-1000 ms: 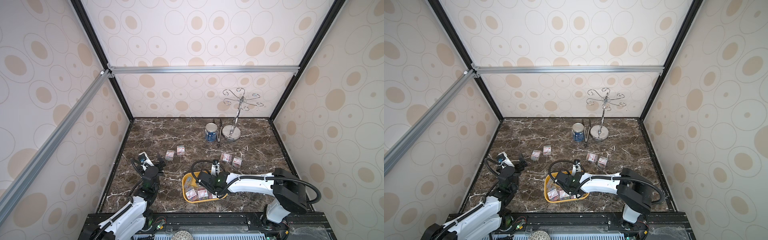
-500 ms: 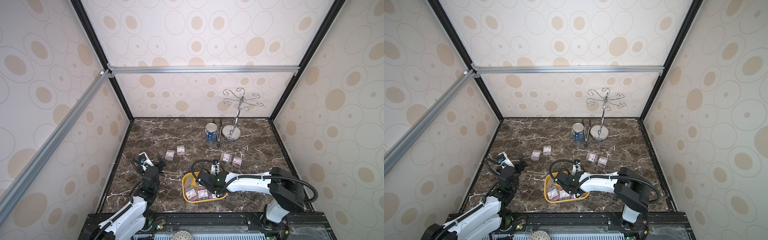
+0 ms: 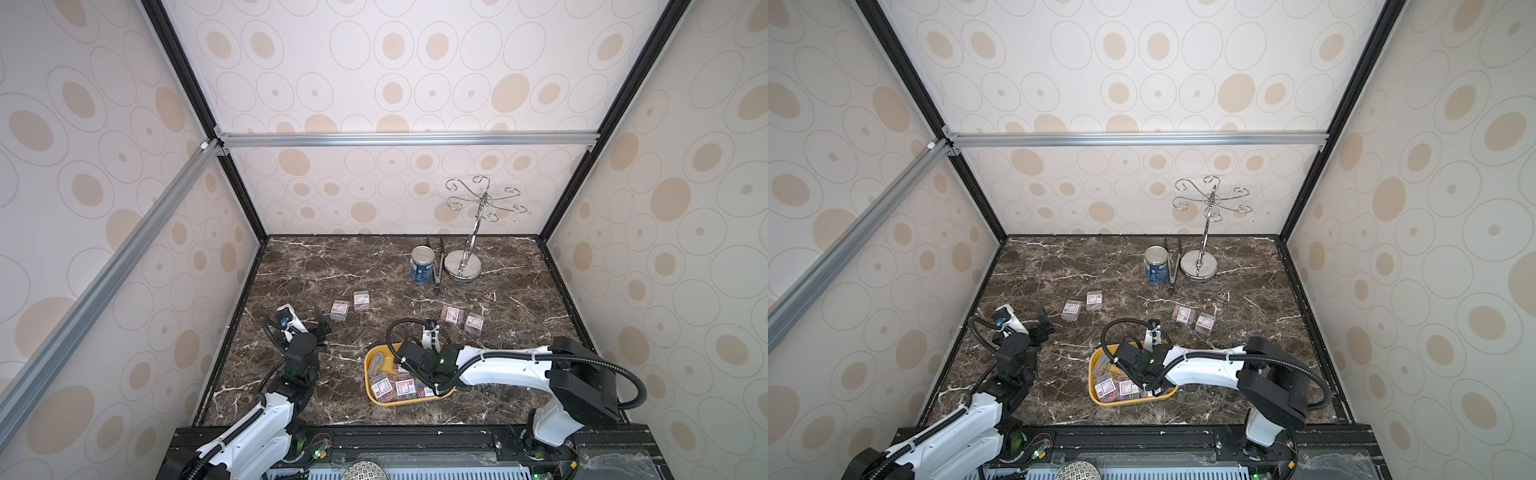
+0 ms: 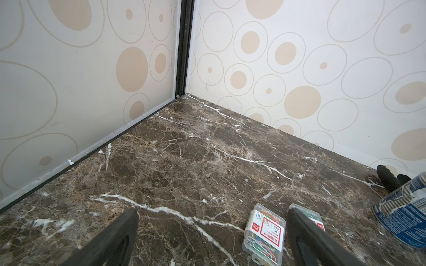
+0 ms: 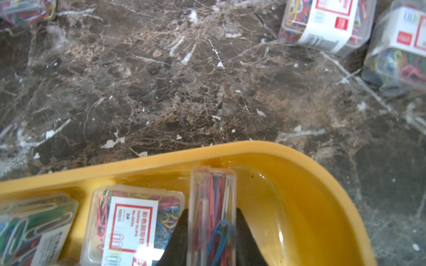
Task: Take the paper clips out of the storage box
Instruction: Pick up the boxed paper clips from the storage box.
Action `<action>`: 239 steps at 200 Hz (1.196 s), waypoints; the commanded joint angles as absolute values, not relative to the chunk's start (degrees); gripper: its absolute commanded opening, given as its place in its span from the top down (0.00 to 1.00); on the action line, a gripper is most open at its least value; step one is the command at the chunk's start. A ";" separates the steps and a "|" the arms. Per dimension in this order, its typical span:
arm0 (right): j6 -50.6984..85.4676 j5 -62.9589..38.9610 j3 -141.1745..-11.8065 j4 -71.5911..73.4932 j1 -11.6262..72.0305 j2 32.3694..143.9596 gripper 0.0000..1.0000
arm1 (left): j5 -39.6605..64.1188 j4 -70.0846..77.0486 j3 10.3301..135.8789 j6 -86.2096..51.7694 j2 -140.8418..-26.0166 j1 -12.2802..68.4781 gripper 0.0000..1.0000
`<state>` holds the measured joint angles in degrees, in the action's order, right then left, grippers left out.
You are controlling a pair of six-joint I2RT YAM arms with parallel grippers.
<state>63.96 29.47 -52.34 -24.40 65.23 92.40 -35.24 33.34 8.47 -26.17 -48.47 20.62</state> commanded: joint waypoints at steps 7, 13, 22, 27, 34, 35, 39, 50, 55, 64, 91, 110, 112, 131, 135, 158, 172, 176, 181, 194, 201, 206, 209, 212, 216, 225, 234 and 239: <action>64.10 29.42 -51.01 -23.88 65.35 88.62 0.82 | -36.49 33.40 8.44 -27.33 -48.06 20.18 0.00; 63.79 29.44 -50.60 -23.42 65.37 87.94 0.83 | -36.48 33.40 8.52 -27.38 -48.07 20.15 0.00; 63.23 29.57 -49.92 -22.22 65.60 86.81 0.84 | -36.49 33.43 8.55 -27.33 -48.10 20.20 0.00; 62.90 29.62 -49.43 -21.71 65.70 86.28 0.85 | -36.52 33.40 8.53 -27.33 -48.15 20.16 0.00; 62.64 29.71 -49.02 -21.33 65.75 85.22 0.85 | -36.50 33.41 8.59 -27.33 -48.16 20.21 0.00; 62.61 29.71 -48.99 -21.30 65.79 85.15 0.85 | -36.49 33.36 8.60 -27.33 -48.16 20.21 0.00; 62.54 29.75 -48.71 -20.99 65.91 84.72 0.85 | -36.48 33.35 8.61 -27.33 -48.16 20.17 0.00; 61.85 29.81 -47.95 -20.15 66.03 83.25 0.84 | -36.58 33.35 8.61 -27.33 -48.16 20.21 0.00; 61.58 29.88 -47.60 -19.73 66.10 82.83 0.84 | -36.57 33.38 8.59 -27.33 -48.16 20.19 0.00; 61.22 29.88 -47.01 -18.98 66.16 81.99 0.84 | -36.59 33.31 8.53 -27.33 -48.16 20.14 0.00; 61.03 31.20 -44.74 -16.48 66.26 79.13 0.84 | -36.57 33.32 8.53 -27.36 -48.07 20.13 0.00; 60.11 32.80 -43.22 -14.53 66.27 76.66 0.83 | -36.52 33.33 8.53 -27.33 -48.16 20.21 0.00; 59.98 32.88 -43.10 -14.43 66.27 76.52 0.83 | -36.55 33.32 8.57 -27.33 -48.16 20.21 0.00; 58.21 33.84 -42.06 -11.85 65.54 74.07 0.82 | -36.53 33.36 8.61 -27.33 -48.16 20.21 0.00; 57.82 33.79 -41.83 -11.28 65.33 73.56 0.82 | -36.48 33.36 8.61 -27.33 -48.16 20.21 0.00; 55.35 33.12 -39.84 -7.41 63.40 70.31 0.82 | -36.49 33.33 8.56 -27.33 -48.16 20.20 0.00; 53.86 30.22 -38.42 -4.24 60.55 68.67 0.81 | -36.53 33.34 8.57 -27.33 -48.16 20.21 0.00; 53.79 29.37 -38.06 -3.69 59.62 68.23 0.82 | -36.40 33.38 8.61 -27.33 -48.18 20.19 0.00; 53.83 28.67 -37.70 -3.42 58.41 67.76 0.82 | -36.34 33.40 8.61 -27.27 -48.25 20.17 0.00; 53.80 28.26 -37.10 -3.73 55.69 66.30 0.82 | -36.34 33.44 8.70 -27.25 -48.42 20.18 0.00; 53.41 28.17 -36.76 -3.71 54.48 65.39 0.82 | -36.26 33.38 8.84 -27.25 -48.50 20.19 0.00; 53.12 28.06 -36.51 -3.62 53.53 64.70 0.82 | -36.22 33.36 8.79 -27.25 -48.54 20.21 0.00; 53.02 27.85 -36.34 -3.54 52.95 64.31 0.82 | -36.21 33.32 8.79 -27.29 -48.57 20.21 0.00; 52.89 27.62 -36.16 -3.31 52.40 63.87 0.82 | -36.26 33.38 8.87 -27.27 -48.64 20.21 0.00; 52.80 26.93 -35.82 -2.99 51.48 63.21 0.82 | -36.24 33.36 8.88 -27.27 -48.65 20.20 0.00; 52.60 24.22 -34.77 -1.43 48.90 62.08 0.81 | -36.26 33.33 8.88 -27.25 -48.73 20.21 0.00; 52.94 20.28 -33.47 0.60 45.67 61.49 0.81 | -36.22 33.34 8.91 -27.24 -48.83 20.18 0.00; 53.45 17.79 -32.90 1.75 43.55 61.47 0.82 | -36.23 33.33 8.89 -27.25 -48.87 20.21 0.00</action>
